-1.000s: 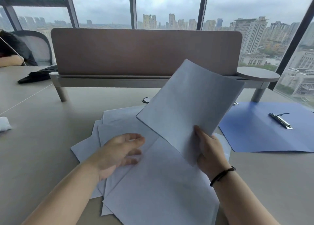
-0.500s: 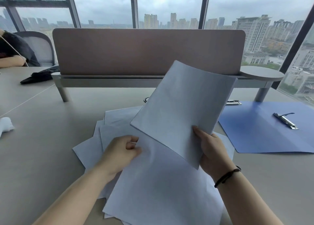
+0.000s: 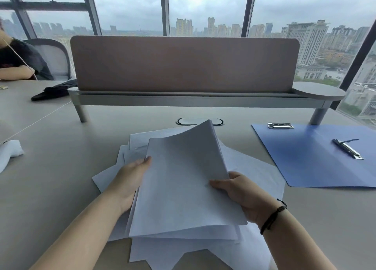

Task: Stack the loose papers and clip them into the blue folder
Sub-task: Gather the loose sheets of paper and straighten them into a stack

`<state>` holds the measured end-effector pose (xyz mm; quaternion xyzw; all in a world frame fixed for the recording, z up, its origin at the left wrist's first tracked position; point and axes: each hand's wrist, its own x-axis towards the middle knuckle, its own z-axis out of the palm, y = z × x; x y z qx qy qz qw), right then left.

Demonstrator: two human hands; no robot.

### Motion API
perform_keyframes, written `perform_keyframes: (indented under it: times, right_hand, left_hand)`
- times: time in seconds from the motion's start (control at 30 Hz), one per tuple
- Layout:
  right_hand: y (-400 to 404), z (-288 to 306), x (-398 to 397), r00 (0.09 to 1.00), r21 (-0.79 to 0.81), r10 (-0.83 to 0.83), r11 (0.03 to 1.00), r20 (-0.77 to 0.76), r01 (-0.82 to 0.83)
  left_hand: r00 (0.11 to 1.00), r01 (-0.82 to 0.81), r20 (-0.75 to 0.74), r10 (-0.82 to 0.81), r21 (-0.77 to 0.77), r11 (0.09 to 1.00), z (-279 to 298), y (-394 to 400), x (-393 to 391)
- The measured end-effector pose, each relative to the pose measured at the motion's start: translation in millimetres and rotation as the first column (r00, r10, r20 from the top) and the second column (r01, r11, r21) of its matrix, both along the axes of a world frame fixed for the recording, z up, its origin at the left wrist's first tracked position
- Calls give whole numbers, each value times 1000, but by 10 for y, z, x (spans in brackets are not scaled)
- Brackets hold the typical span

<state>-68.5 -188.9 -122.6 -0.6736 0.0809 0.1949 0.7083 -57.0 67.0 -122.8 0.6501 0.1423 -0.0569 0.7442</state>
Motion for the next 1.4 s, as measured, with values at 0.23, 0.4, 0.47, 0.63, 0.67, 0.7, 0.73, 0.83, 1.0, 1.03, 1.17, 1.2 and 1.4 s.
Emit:
perform_keyframes:
  times: [0.23,0.4,0.47,0.63,0.67,0.7,0.73,0.83,1.0,1.03,1.17,1.2,1.4]
  right_hand:
    - [94,-59,11,970,-409,76,912,231,26]
    - [-11,-33,85,876,-206,-210,924,434,323]
    - [2,-67,95,914,34,-190,981,359,191]
    - [174,-62,34,805,91,-131,991,579,96]
    - [191,-84,38,791,89,-136,991,596,103]
    - [206,-95,37,786,88,-141,990,601,110]
    - [216,-111,35,792,84,-134,991,595,105]
    - [209,-179,15,838,39,-83,997,539,73]
    - [234,-216,43,824,-55,-70,991,562,122]
    - [246,-201,52,827,-54,-85,989,555,137]
    - [156,-83,71,852,-52,-264,946,452,320]
    - [94,-53,82,854,-42,-331,925,401,378]
    - [-50,43,145,888,243,-458,857,-45,455]
  left_hand:
    - [988,-50,156,-5,347,936,-42,26,5]
    - [867,-91,497,41,77,993,118,66,7]
    - [797,-98,595,104,-43,994,205,48,-26]
    - [700,-111,689,189,-156,981,320,44,-101]
    - [698,-115,688,201,-169,979,322,62,-102]
    - [710,-96,676,197,-185,978,312,85,-100]
    - [744,-51,646,174,-204,978,286,104,-90]
    - [902,29,424,79,-243,970,162,107,-59]
    - [965,-71,255,69,-2,998,23,21,-1]
    - [960,-127,255,118,19,992,19,44,32]
    - [932,-293,169,320,-166,942,32,192,96]
    - [950,-248,126,285,-249,936,33,218,95]
    - [982,-187,-117,146,-632,752,-8,337,69]
